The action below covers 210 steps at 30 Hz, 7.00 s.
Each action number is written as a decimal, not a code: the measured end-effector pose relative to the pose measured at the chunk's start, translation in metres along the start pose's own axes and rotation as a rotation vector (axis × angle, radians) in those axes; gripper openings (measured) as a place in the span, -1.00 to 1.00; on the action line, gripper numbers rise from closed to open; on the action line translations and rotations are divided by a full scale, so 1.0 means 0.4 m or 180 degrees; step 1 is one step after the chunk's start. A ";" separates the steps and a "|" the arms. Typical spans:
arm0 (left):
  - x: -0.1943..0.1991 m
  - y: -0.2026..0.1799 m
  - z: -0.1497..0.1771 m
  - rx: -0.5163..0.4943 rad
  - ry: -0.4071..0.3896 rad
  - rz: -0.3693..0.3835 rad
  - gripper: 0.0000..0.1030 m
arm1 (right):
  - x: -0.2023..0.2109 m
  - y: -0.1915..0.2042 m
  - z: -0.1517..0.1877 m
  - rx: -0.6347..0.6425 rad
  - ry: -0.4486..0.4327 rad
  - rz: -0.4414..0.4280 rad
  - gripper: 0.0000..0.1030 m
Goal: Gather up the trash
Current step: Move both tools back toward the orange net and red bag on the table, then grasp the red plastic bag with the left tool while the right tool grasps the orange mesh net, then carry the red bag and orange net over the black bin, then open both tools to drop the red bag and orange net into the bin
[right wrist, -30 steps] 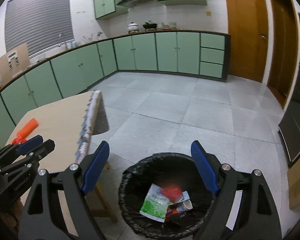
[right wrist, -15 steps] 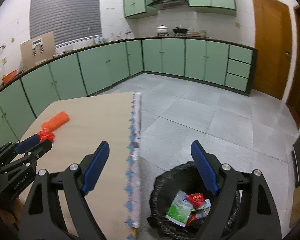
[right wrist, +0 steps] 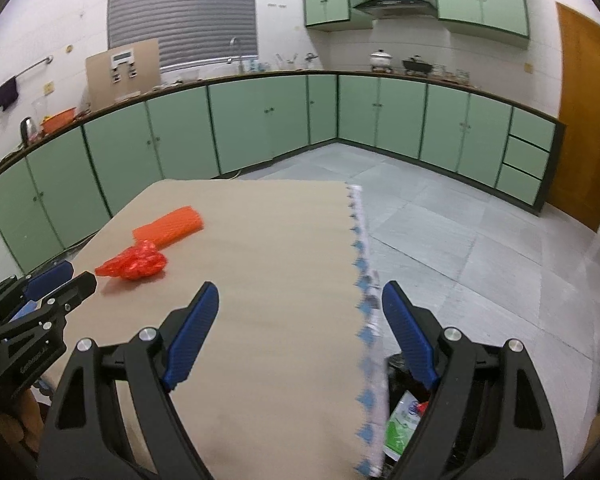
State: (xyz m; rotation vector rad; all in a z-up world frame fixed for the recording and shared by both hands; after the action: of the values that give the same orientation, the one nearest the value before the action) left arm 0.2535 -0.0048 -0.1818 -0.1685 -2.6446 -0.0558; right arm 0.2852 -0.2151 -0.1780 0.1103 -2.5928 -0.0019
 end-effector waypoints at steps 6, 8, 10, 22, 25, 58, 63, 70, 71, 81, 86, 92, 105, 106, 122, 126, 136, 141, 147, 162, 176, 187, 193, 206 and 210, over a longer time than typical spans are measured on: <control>-0.029 0.088 0.035 0.0100 0.0051 -0.0117 -0.21 | -0.059 0.088 -0.008 0.0071 0.0039 -0.0161 0.58; -0.049 0.112 0.042 0.0106 0.0078 -0.0142 -0.21 | -0.078 0.103 -0.009 0.0084 0.0062 -0.0204 0.58; -0.072 0.131 0.047 0.0093 0.0103 -0.0175 -0.21 | -0.103 0.126 -0.011 0.0088 0.0085 -0.0259 0.58; -0.279 0.182 0.063 0.0081 0.0324 -0.0167 -0.21 | -0.263 0.204 -0.017 0.0167 0.0213 -0.0442 0.58; -0.335 0.202 0.079 0.0119 0.0492 -0.0177 -0.22 | -0.303 0.222 -0.020 0.0183 0.0246 -0.0473 0.58; -0.324 0.527 -0.033 0.0524 -0.0097 -0.0302 -0.96 | -0.633 0.551 -0.067 0.0371 0.0678 -0.0369 0.64; -0.320 0.535 -0.022 0.0558 -0.0079 -0.0273 -0.96 | -0.683 0.561 -0.020 0.0299 0.1004 -0.0410 0.47; -0.305 0.537 -0.023 0.0562 -0.0087 -0.0268 -0.96 | -0.616 0.616 -0.023 0.0475 0.0965 -0.0712 -0.82; -0.301 0.534 -0.025 0.0555 -0.0098 -0.0265 -0.96 | -0.612 0.609 -0.022 0.0439 0.0983 -0.0733 -0.82; -0.269 0.495 -0.050 0.0505 -0.0149 -0.0214 -0.96 | -0.518 0.507 -0.022 0.0383 0.0910 -0.0724 -0.84; -0.265 0.460 -0.043 0.0482 -0.0132 -0.0150 -0.96 | -0.452 0.443 -0.009 0.0245 0.0887 -0.0784 -0.84; -0.259 0.424 -0.045 0.0485 -0.0110 -0.0085 -0.96 | -0.399 0.391 -0.021 0.0170 0.0819 -0.0767 -0.84; -0.165 0.172 -0.085 0.0222 -0.0151 0.0301 -0.96 | -0.182 0.186 -0.064 -0.0018 0.0515 -0.0493 -0.84; -0.159 0.151 -0.087 0.0203 -0.0156 0.0329 -0.96 | -0.162 0.165 -0.068 -0.0043 0.0483 -0.0468 -0.84; -0.085 -0.222 -0.133 -0.0174 -0.0199 0.0875 -0.96 | 0.066 -0.175 -0.053 -0.0345 0.0178 -0.0029 -0.84; -0.078 -0.312 -0.134 -0.0262 -0.0188 0.1018 -0.96 | 0.110 -0.257 -0.031 -0.0422 0.0140 0.0097 -0.84; -0.067 -0.538 -0.104 -0.0511 -0.0089 0.1341 -0.96 | 0.163 -0.428 0.043 -0.0637 0.0150 0.0383 -0.84; -0.061 -0.621 -0.076 -0.0603 0.0001 0.1440 -0.96 | 0.165 -0.490 0.095 -0.0721 0.0211 0.0489 -0.84; -0.063 -0.718 -0.036 -0.0747 0.0140 0.1522 -0.96 | 0.155 -0.563 0.170 -0.0848 0.0329 0.0579 -0.84; -0.167 -0.901 0.100 -0.0995 0.0712 0.1716 -0.96 | 0.052 -0.701 0.357 -0.1105 0.0768 0.0740 -0.84; -0.329 -1.022 0.221 -0.1131 0.1277 0.1735 -0.61 | -0.027 -0.792 0.497 -0.1315 0.1295 0.0887 -0.21; -0.326 -0.986 0.214 -0.1028 0.1237 0.1621 -0.36 | -0.012 -0.802 0.491 -0.1346 0.1258 0.0941 -0.20; -0.289 -0.963 0.191 -0.1017 0.1120 0.1588 -0.24 | 0.016 -0.784 0.459 -0.1296 0.1151 0.0958 -0.15; -0.091 -0.782 0.074 -0.0828 0.0695 0.1317 0.33 | 0.184 -0.622 0.296 -0.0914 0.0697 0.0968 0.55; 0.000 -0.701 0.031 -0.0775 0.0480 0.1170 0.54 | 0.241 -0.558 0.241 -0.0781 0.0537 0.0971 0.72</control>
State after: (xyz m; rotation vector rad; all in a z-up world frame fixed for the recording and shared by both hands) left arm 0.2115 -0.2821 -0.1953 -0.6991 -2.4089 -0.2566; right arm 0.1705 -0.4471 -0.2154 -0.3588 -2.3937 -0.1903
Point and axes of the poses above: each gripper's, at about its wrist camera, not at the fingertips, and x roughly against the way its jaws point, y to its left, z to its underside, the point moved 6 cm from there along -x, roughly the way its jaws point, and after that the axes turned 5 degrees about -y, right-handed, at the moved point
